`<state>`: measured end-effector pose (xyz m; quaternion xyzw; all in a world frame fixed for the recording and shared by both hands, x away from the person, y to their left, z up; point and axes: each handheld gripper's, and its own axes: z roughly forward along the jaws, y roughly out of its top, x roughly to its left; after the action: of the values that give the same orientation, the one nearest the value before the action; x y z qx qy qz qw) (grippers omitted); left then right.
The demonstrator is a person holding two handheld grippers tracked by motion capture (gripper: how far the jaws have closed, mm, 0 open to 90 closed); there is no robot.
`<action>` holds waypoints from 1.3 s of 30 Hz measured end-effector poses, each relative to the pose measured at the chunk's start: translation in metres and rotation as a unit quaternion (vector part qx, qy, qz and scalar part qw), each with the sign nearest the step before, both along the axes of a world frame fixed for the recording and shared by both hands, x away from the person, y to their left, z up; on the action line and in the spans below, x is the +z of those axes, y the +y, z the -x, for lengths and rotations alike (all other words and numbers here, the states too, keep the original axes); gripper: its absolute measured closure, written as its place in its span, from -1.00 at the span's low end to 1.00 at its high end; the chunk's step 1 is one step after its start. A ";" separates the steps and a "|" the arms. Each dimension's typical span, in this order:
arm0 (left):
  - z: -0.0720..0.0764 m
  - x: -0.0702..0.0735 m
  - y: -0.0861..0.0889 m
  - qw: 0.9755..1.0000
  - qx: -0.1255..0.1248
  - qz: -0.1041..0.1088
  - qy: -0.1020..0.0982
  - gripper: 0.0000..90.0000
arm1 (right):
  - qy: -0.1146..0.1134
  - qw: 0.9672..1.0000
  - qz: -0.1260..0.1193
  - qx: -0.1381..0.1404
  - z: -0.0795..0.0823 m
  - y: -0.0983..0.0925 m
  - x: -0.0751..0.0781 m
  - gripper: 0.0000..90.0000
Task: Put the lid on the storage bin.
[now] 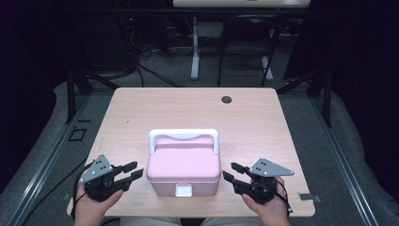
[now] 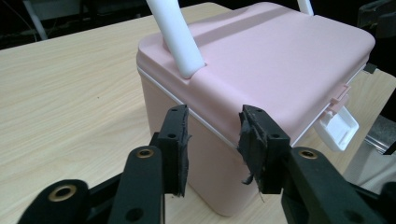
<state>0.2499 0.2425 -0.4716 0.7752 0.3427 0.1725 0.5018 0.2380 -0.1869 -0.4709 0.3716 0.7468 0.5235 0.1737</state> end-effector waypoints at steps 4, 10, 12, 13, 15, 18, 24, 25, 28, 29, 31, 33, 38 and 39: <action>-0.003 0.000 -0.001 1.000 -0.002 -0.002 0.003 0.24 | -0.001 1.000 -0.005 -0.004 -0.003 -0.002 0.002 0.15; -0.010 0.003 -0.003 1.000 -0.002 -0.003 0.007 0.18 | -0.001 1.000 -0.001 -0.006 -0.010 0.001 0.004 0.05; -0.014 0.005 -0.004 1.000 -0.002 -0.007 0.002 0.18 | -0.004 1.000 0.005 -0.007 -0.015 0.002 0.005 -0.04; -0.016 0.007 -0.004 1.000 -0.001 -0.008 0.002 0.18 | -0.004 1.000 0.008 -0.009 -0.018 0.003 0.006 -0.06; -0.021 0.011 -0.002 1.000 0.002 -0.005 0.000 0.17 | -0.005 1.000 0.008 -0.013 -0.024 0.004 0.008 -0.09; -0.031 0.016 0.001 1.000 0.013 -0.002 -0.005 0.14 | -0.007 1.000 0.010 -0.018 -0.034 0.006 0.012 -0.15; -0.050 0.023 0.005 0.999 0.040 0.003 -0.013 0.07 | -0.007 1.000 0.009 -0.028 -0.053 0.009 0.021 -0.22; -0.054 0.024 0.006 0.999 0.043 0.005 -0.013 0.07 | -0.009 0.999 0.013 -0.031 -0.056 0.010 0.022 -0.22; -0.064 0.025 0.009 0.998 0.056 0.001 -0.012 0.07 | -0.015 0.999 0.019 -0.041 -0.065 0.008 0.024 -0.24; -0.067 0.024 0.011 0.998 0.062 -0.002 -0.014 0.06 | -0.014 0.999 0.018 -0.045 -0.068 0.006 0.024 -0.24; -0.072 0.021 0.016 0.998 0.069 0.002 -0.007 0.06 | -0.012 0.998 0.015 -0.054 -0.073 0.002 0.023 -0.26; -0.076 0.016 0.022 0.997 0.077 0.010 -0.004 0.06 | -0.011 0.998 0.018 -0.064 -0.078 -0.004 0.020 -0.27; -0.080 0.000 0.036 0.995 0.101 0.008 0.006 0.06 | -0.004 0.995 0.022 -0.097 -0.087 -0.021 0.007 -0.28; -0.081 -0.003 0.039 0.994 0.106 0.009 0.008 0.06 | -0.002 0.995 0.018 -0.102 -0.089 -0.024 0.003 -0.28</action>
<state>0.3309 0.2810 -0.4750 0.7312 0.4284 0.2159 0.4851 0.3265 -0.2109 -0.4675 0.4418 0.7141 0.4901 0.2340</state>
